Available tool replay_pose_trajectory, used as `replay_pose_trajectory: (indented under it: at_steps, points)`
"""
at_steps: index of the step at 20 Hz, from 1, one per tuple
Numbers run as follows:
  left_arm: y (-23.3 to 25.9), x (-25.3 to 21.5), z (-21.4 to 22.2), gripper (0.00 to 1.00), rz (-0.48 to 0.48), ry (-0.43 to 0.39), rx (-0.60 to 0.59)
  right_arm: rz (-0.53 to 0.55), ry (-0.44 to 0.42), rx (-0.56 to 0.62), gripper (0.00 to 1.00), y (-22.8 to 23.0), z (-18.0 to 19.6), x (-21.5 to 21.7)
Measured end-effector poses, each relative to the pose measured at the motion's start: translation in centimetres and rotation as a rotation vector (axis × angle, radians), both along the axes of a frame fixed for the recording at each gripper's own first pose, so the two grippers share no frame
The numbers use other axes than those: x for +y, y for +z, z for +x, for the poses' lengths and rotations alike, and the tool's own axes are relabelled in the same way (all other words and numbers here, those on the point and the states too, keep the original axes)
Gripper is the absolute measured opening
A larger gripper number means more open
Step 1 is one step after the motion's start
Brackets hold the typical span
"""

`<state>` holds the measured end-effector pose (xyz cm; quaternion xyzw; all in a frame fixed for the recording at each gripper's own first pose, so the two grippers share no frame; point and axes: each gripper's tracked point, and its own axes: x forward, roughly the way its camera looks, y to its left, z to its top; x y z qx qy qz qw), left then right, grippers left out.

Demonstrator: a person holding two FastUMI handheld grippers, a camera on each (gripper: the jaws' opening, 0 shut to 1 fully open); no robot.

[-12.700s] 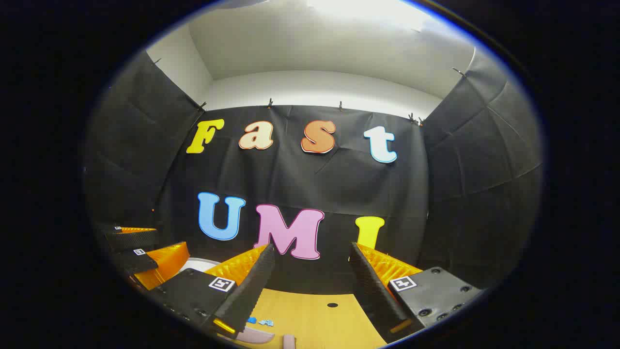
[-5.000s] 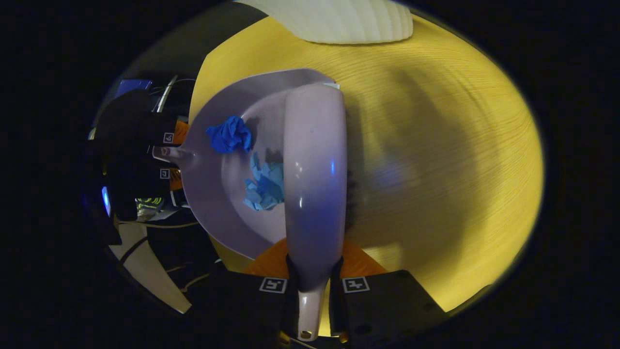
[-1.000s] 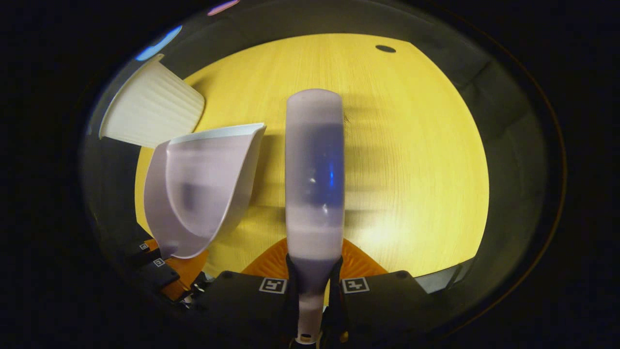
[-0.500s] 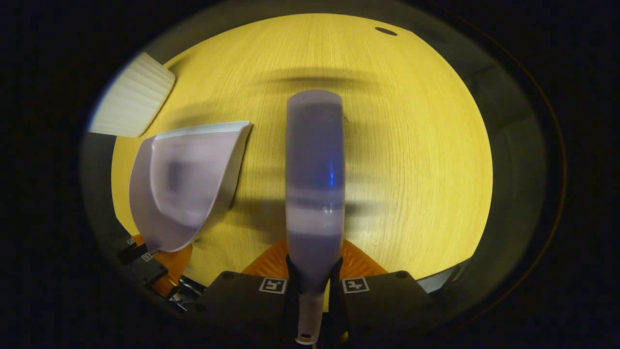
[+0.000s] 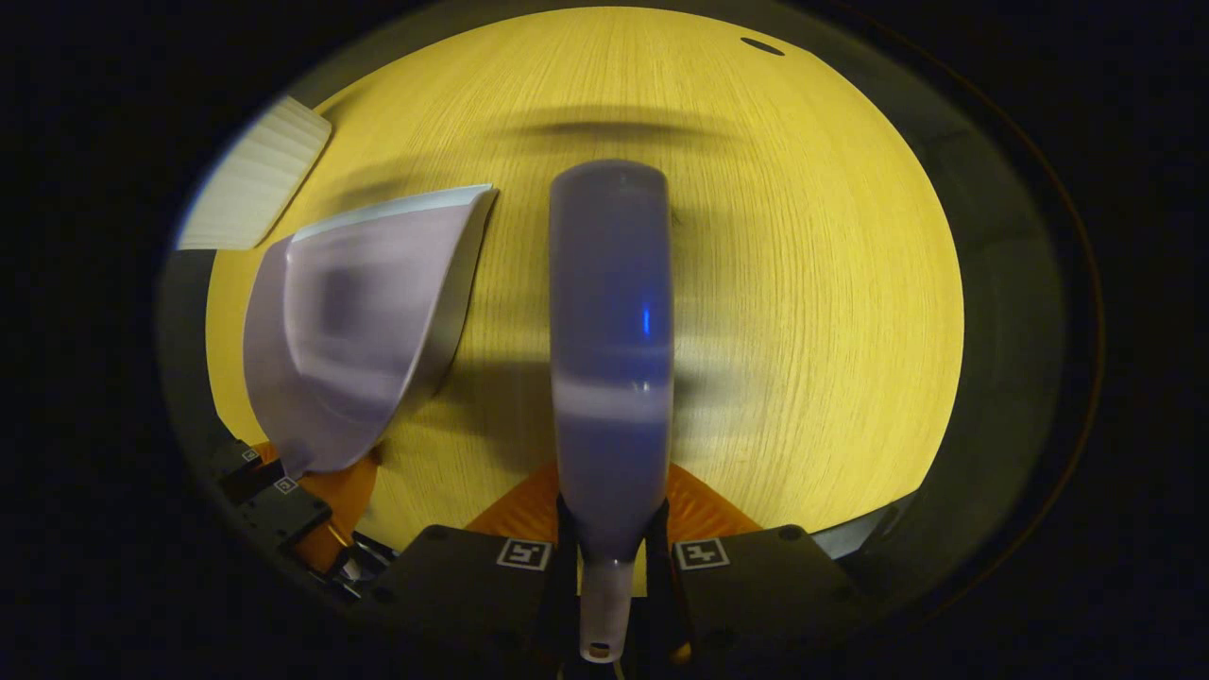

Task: Pick up the small broom and dustpan from the desktop, sweep the trash into the dustpan with the broom, and then empty the trash into the garbage bin.

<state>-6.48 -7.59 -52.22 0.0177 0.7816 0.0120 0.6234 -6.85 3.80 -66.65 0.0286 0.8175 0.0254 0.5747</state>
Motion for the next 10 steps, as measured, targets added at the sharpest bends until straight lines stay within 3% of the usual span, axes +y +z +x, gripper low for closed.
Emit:
replay_pose_trajectory:
  at_steps: [1, 2, 7, 8, 10]
  points:
    - [0.00, 0.04, -0.03, 0.29, 0.002, -0.004, 0.006, -0.003, -0.005, 0.010, 0.29, 0.09, -0.09, 0.11]
    - [0.05, 0.09, -0.13, 0.30, 0.004, -0.011, 0.018, -0.006, -0.001, 0.023, 0.36, 0.09, -0.28, 0.07]
    - [0.31, 0.21, -0.01, 0.32, 0.026, -0.041, 0.055, -0.022, 0.003, 0.049, 0.43, 0.20, -0.57, -0.38]
    - [0.36, 0.17, -0.06, 0.40, 0.025, -0.042, 0.058, -0.029, -0.001, 0.045, 0.46, 0.20, -0.47, -0.57]
    - [0.50, -0.14, -0.30, 0.63, 0.010, -0.062, 0.061, -0.027, 0.006, 0.052, 0.75, 0.40, -0.78, -0.67]
